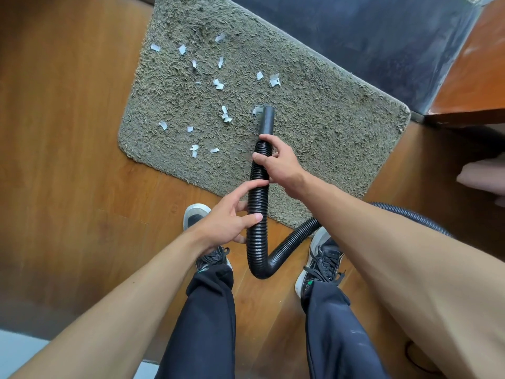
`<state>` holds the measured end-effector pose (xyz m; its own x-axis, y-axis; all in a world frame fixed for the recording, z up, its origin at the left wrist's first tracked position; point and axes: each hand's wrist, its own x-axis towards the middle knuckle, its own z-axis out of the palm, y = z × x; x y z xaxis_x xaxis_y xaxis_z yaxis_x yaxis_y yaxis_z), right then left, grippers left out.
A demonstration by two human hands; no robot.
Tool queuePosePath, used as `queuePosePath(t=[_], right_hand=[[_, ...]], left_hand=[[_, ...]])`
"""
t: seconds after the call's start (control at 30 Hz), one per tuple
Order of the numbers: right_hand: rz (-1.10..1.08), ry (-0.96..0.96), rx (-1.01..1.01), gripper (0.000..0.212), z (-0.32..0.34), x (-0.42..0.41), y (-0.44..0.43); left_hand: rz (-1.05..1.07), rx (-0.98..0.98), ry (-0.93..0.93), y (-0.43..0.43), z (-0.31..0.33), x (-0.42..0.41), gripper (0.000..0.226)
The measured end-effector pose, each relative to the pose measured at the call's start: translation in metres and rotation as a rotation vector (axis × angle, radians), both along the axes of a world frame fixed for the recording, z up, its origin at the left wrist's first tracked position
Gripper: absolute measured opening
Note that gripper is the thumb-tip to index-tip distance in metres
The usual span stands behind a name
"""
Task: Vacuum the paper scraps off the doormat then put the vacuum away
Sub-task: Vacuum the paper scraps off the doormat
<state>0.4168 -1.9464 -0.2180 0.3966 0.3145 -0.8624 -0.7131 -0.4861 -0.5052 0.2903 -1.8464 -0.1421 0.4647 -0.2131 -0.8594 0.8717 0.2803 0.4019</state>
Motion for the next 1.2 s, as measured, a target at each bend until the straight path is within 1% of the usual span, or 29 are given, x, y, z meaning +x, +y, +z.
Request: queuePosePath(t=[0.1, 0.23, 0.4, 0.53, 0.67, 0.97, 1.2], right_hand=[[0.036, -0.002, -0.019, 0.05, 0.0, -0.006, -0.004], [0.086, -0.001, -0.006, 0.051, -0.001, -0.016, 0.007], [0.086, -0.02, -0.015, 0.052, -0.004, -0.02, 0.02], [0.1, -0.04, -0.02, 0.051, -0.004, -0.016, 0.014], [0.049, -0.031, -0.016, 0.048, -0.003, -0.009, -0.001], [-0.027, -0.056, -0.037, 0.05, -0.005, 0.0, -0.021], [-0.006, -0.093, -0.02, 0.051, -0.007, 0.018, -0.011]], left_hand=[[-0.003, -0.017, 0.011, -0.005, 0.001, -0.006, 0.061], [0.048, -0.021, 0.036, 0.0, 0.003, -0.02, 0.059], [0.068, 0.002, 0.039, 0.009, 0.003, -0.021, 0.059], [0.052, -0.003, 0.027, 0.004, 0.0, -0.016, 0.06], [0.043, -0.014, 0.019, -0.005, -0.002, -0.011, 0.06], [-0.021, -0.005, 0.0, -0.017, -0.005, 0.007, 0.06], [-0.029, 0.028, -0.031, -0.01, -0.01, 0.021, 0.06]])
